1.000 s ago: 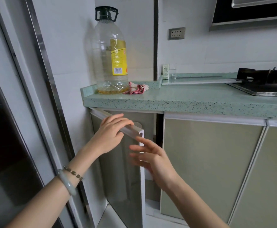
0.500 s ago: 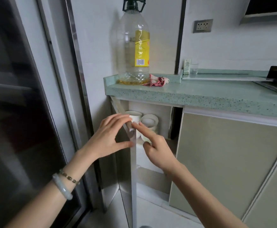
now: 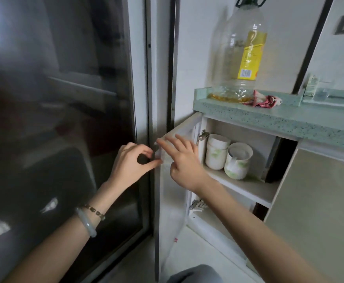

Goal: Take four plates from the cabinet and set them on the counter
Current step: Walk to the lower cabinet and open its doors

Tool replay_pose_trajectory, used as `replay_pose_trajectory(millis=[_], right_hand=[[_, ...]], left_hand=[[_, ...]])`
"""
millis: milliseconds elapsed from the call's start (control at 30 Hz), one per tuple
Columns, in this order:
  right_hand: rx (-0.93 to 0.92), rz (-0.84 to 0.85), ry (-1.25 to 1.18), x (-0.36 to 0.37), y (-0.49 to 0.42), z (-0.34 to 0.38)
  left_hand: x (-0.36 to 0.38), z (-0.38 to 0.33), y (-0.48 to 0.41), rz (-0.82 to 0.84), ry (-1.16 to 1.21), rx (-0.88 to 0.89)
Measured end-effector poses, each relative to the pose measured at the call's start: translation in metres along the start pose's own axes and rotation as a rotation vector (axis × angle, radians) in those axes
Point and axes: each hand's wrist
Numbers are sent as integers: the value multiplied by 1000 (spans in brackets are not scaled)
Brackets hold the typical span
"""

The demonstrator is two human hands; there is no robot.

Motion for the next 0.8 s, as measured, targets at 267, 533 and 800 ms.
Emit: replay_pose_trajectory(millis=[267, 533, 800], right_hand=[[-13, 61, 63, 20, -55, 22], [-44, 200, -46, 27, -80, 22], [81, 225, -35, 28, -36, -40]], left_hand=[[-11, 37, 5, -31, 40, -203], [0, 55, 7, -74, 153, -297], [20, 42, 6, -104, 226, -465]])
Point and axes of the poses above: each hand's wrist, its own y-axis away from the middle knuckle, its own x-axis out of the palm, z = x × y, and after that the axes turned 15 degrees about z, right-handed
